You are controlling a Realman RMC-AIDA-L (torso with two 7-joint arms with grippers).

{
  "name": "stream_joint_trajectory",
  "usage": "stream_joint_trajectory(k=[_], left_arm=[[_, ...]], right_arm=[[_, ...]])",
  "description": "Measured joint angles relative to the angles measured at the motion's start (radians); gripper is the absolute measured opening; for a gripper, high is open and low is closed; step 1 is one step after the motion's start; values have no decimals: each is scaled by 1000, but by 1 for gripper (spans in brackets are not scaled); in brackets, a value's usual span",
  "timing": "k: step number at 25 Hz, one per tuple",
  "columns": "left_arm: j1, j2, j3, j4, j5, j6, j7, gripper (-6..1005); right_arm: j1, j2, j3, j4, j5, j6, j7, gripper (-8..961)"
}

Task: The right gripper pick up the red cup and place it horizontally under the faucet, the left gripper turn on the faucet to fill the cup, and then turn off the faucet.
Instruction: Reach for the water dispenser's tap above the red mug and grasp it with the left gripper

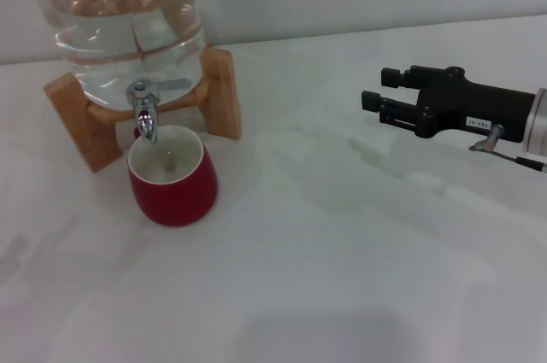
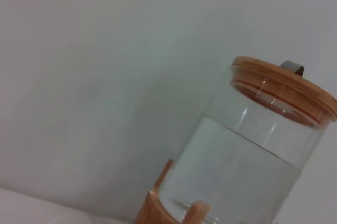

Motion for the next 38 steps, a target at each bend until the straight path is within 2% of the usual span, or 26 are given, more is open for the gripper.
stream_joint_trajectory(k=[5,9,14,21,24,28,31,38], left_arm=[[-39,12,7,89,128,-2,-152,876],[-72,-6,9,246,262,-14,-296,876],[-99,-6,63,429,353,-37,-448,876],[-117,-9,266,747,503,-1,-664,876],[-136,-9,346,849,570,21,-739,876],[-187,-9,466,992,693,33,-806,876],[-208,-8,530,1052,742,46,-820,876],[-238,-7,743,1185,875,97,-790,876]], right_arm=[[0,-5,6,-10,-8,3,11,531],[2,-6,15,-13,-22,3,25,531],[3,4,27,-14,-22,-1,26,531],[-2,12,40,-17,-25,-4,23,531],[1,18,40,-24,-25,-8,19,531],[6,22,40,-37,-26,-18,18,531],[7,23,40,-41,-27,-21,18,531],[6,32,40,-41,-27,-23,18,532]])
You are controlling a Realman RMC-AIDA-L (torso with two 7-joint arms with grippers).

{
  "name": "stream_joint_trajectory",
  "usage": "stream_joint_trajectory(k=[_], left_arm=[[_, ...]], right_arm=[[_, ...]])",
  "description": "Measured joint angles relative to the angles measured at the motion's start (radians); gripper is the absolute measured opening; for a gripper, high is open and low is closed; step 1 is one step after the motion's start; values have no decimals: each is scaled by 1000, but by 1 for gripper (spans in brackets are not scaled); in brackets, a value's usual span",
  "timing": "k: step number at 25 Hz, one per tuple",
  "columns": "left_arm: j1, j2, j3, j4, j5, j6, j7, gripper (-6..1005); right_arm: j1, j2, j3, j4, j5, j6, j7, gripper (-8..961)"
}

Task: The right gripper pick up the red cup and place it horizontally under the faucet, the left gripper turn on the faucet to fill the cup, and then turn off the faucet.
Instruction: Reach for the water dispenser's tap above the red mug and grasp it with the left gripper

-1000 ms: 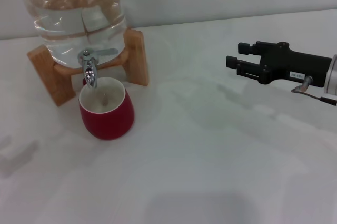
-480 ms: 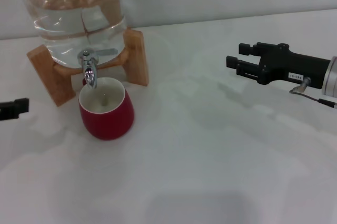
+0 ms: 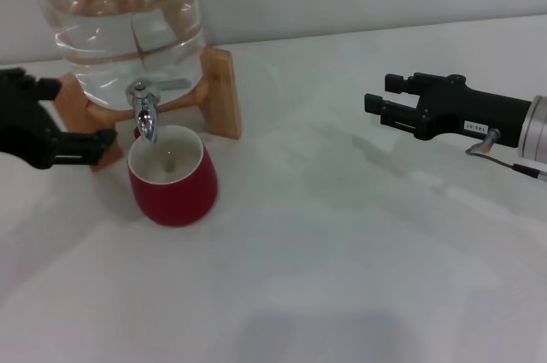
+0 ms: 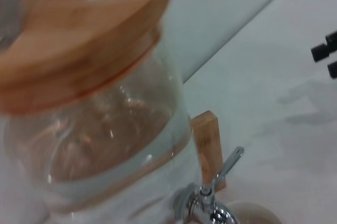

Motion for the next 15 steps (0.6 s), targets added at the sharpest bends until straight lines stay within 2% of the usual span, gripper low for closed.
stream_joint_trajectory(k=[2,5,11,13,15], left_arm=[[-11,0,53,18,43,23,25,876],[-26,0,83,21,64,47,54,876],[-62,0,92,14,69,63,91,876],[-124,0,93,-18,71,56,99,876],[-150,1,93,-39,72,48,99,876]], right_arm=[[0,1,0,0,0,-1,0,532],[-1,1,0,0,0,-3,0,532],[0,4,0,0,0,-4,3,532],[1,4,0,0,0,-4,5,532],[1,4,0,0,0,-5,6,532]])
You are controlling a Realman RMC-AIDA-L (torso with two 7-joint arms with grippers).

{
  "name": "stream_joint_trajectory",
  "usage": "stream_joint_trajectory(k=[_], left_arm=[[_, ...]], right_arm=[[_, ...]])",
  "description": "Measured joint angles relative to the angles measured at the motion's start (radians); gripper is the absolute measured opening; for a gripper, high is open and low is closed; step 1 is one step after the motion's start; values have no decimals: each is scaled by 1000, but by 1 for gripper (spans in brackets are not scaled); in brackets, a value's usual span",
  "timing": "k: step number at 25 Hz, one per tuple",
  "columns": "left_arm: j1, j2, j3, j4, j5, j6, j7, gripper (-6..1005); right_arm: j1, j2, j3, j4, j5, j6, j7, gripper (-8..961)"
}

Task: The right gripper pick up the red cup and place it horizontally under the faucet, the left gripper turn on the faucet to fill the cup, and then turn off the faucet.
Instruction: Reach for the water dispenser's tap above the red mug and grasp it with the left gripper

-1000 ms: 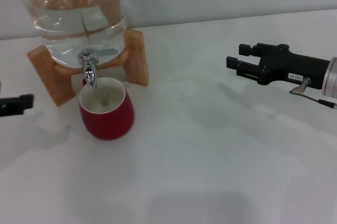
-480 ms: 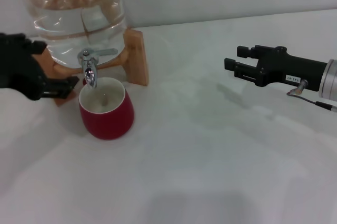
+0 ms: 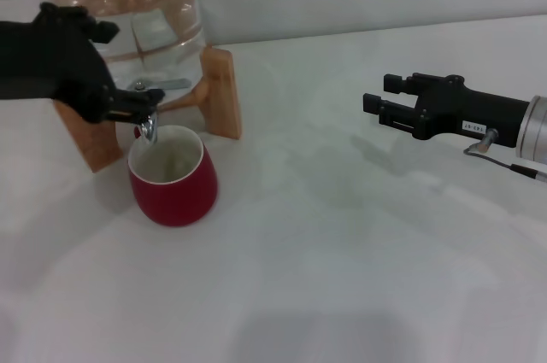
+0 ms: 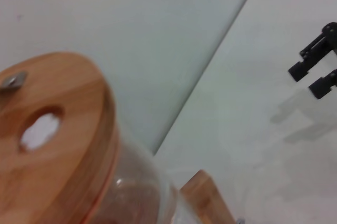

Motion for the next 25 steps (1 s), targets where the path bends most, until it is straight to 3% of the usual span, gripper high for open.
stream_joint_trajectory(k=[11,25], left_arm=[[-131,-1,-5,-100,9,-100,-4,876],[-158,-4,36,-159,60,-53,2,876]], right_arm=[[7,1,0,0,0,-4,2,532],[11,1,0,-11,1,-3,2,532]])
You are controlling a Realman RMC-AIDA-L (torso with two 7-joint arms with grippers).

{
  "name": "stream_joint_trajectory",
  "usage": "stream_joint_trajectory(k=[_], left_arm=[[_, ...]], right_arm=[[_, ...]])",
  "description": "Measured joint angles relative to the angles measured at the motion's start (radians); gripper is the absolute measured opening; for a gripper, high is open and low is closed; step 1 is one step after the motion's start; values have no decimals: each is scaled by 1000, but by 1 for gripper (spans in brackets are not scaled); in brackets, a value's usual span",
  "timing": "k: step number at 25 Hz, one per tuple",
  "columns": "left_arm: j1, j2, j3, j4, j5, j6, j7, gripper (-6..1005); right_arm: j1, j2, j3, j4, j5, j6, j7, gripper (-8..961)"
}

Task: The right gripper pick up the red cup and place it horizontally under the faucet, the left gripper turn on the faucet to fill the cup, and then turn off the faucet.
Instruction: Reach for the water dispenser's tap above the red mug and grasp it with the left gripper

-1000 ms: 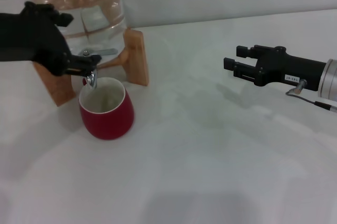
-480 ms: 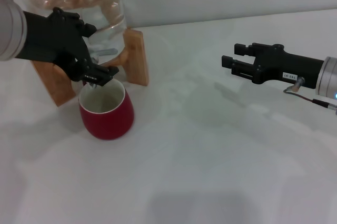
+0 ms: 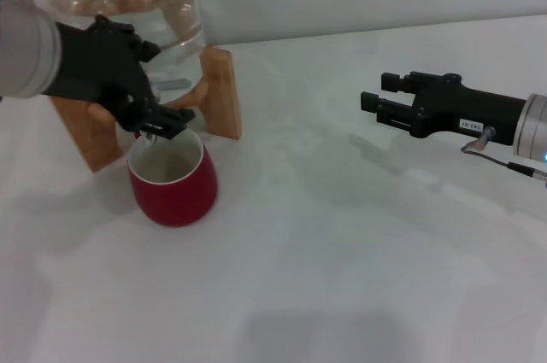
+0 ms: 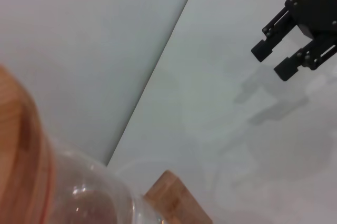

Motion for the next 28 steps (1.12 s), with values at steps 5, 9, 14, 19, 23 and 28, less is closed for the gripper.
stream_joint_trajectory(k=[5,9,14,19,23,28], left_arm=[[2,0,36,-24,9,35,4,876],[2,0,63,-56,13,75,8,876],[-2,0,69,-80,17,99,12,876],[-5,0,74,-97,29,119,22,876],[-14,0,82,-117,28,135,31,876],[-28,0,84,-144,22,145,39,876]], right_arm=[[-1,0,0,-1,1,0,0,532],[-2,0,0,-2,3,0,0,532],[-4,0,0,-2,3,0,0,532],[-1,0,0,-2,3,0,0,532],[-1,0,0,-2,4,0,0,532],[-1,0,2,-2,5,0,0,533]])
